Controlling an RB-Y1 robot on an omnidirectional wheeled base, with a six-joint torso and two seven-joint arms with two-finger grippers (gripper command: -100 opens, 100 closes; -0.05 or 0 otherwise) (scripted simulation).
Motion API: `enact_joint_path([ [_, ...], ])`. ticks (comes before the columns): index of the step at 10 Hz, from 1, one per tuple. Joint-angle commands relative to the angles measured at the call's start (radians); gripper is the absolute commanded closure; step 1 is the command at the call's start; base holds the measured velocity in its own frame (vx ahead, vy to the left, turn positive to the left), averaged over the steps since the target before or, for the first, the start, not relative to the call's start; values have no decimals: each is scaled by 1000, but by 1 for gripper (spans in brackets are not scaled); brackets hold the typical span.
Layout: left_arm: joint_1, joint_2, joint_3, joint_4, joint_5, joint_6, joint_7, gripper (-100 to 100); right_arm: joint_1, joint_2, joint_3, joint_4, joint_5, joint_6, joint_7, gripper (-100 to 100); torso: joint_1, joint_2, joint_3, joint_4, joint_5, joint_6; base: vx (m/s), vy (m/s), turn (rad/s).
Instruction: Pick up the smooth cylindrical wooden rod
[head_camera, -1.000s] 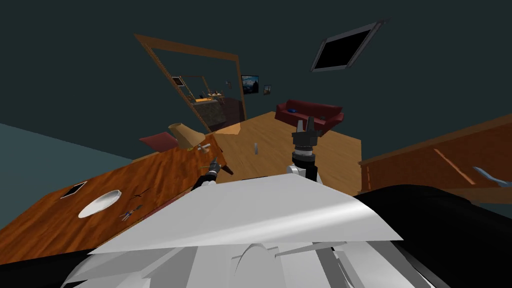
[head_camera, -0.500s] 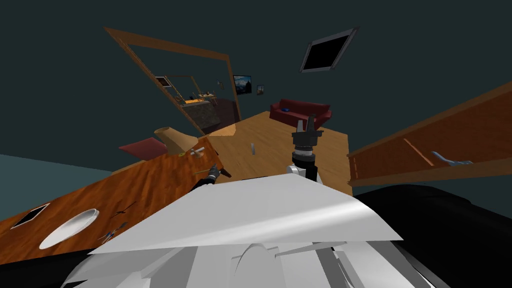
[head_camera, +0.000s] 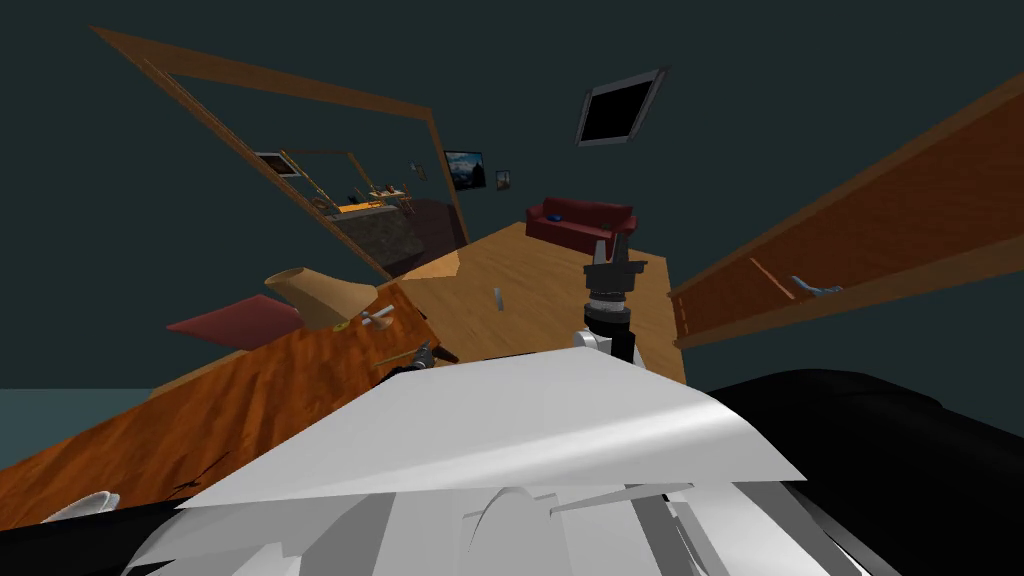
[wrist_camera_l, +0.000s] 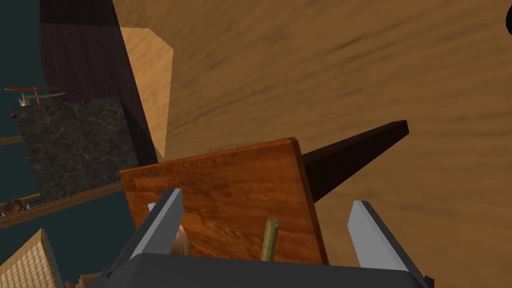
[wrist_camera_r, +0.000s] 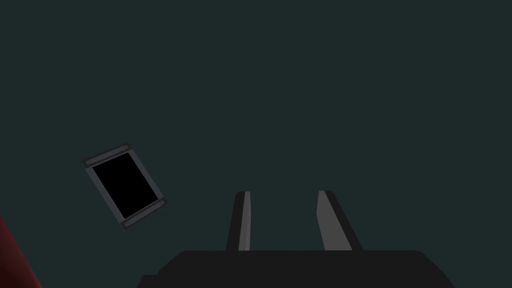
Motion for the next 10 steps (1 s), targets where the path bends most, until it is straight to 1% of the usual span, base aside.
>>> enact_joint_path([
  [1,30,2,7,2,10,26,0,-100,0,0,0,0,0,0,0,0,0,0,0,0,0,0,4,43,-170],
  [2,35,21,21,52,36,63,3,-100,0,0,0,0,0,0,0,0,0,0,0,0,0,-1,15,51,-315],
  [3,35,21,21,52,36,68,3,-100,0,0,0,0,0,0,0,0,0,0,0,0,0,0,7,51,-147],
  [4,40,39,35,102,59,99,6,-100,0,0,0,0,0,0,0,0,0,0,0,0,0,-1,-1,67,-282],
  [5,40,39,35,102,59,108,6,-100,0,0,0,0,0,0,0,0,1,0,0,0,0,0,5,66,-155],
  [6,44,56,48,132,81,146,10,-100,0,0,0,0,0,0,0,0,1,0,0,0,0,-1,21,70,-283],
  [7,44,56,48,151,81,146,10,-100,0,0,0,0,0,0,0,0,2,-1,-1,0,0,0,15,69,-150],
  [8,49,71,60,187,102,182,15,-100,0,0,0,0,0,0,0,0,1,-1,-1,0,0,-1,12,80,-272],
  [9,49,71,60,200,102,182,15,-100,0,0,0,0,0,0,0,0,2,-1,0,0,0,0,2,84,-144],
  [10,54,86,71,240,120,215,20,-100,0,0,0,0,0,0,0,0,2,-1,0,0,1,-1,-5,94,-271],
])
